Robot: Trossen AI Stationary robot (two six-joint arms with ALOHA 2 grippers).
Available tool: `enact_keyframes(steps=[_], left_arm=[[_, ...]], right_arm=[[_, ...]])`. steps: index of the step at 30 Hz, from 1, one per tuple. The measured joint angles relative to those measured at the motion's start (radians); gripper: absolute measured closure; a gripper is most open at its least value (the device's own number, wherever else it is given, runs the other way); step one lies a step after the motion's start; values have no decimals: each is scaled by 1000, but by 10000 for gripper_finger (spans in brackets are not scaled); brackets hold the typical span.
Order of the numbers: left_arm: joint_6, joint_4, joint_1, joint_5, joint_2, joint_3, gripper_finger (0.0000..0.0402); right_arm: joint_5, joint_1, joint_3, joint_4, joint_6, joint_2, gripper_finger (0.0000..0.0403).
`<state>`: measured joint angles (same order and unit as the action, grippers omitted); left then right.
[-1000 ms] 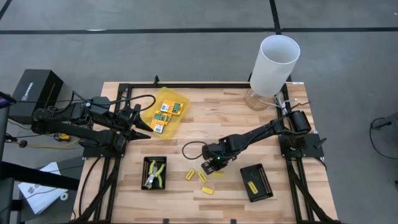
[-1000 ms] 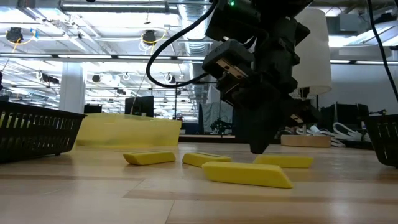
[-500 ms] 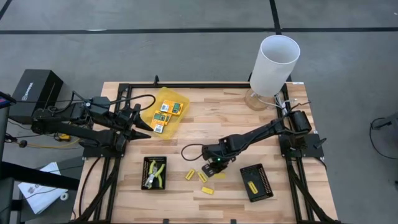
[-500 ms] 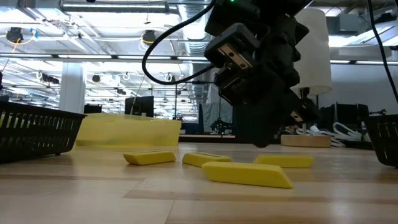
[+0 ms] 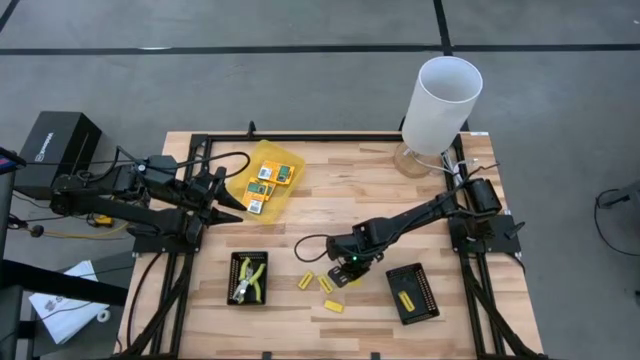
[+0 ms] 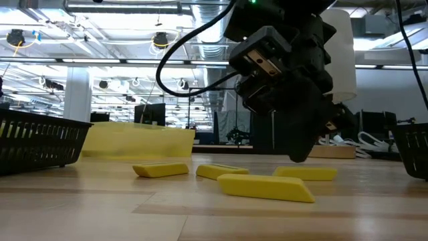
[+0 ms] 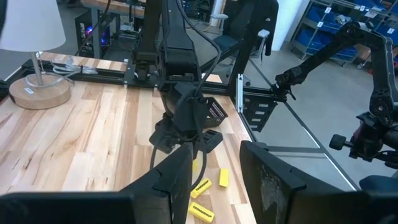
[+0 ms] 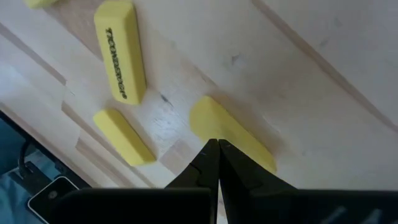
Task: Pick & Place School Supplies
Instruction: Put the yellow eraser into the right black bin
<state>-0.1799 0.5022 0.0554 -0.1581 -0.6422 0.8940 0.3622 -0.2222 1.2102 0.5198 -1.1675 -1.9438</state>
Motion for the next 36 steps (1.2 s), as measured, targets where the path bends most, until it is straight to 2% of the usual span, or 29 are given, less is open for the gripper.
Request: enact_keyframes(steps=[29, 36], left_arm=[[18, 0, 0, 0, 0, 0, 273], [18, 1, 0, 0, 0, 0, 273]], right_arm=[[-3, 42, 0, 44, 50, 0, 403], [11, 32, -1, -61, 26, 0, 403]])
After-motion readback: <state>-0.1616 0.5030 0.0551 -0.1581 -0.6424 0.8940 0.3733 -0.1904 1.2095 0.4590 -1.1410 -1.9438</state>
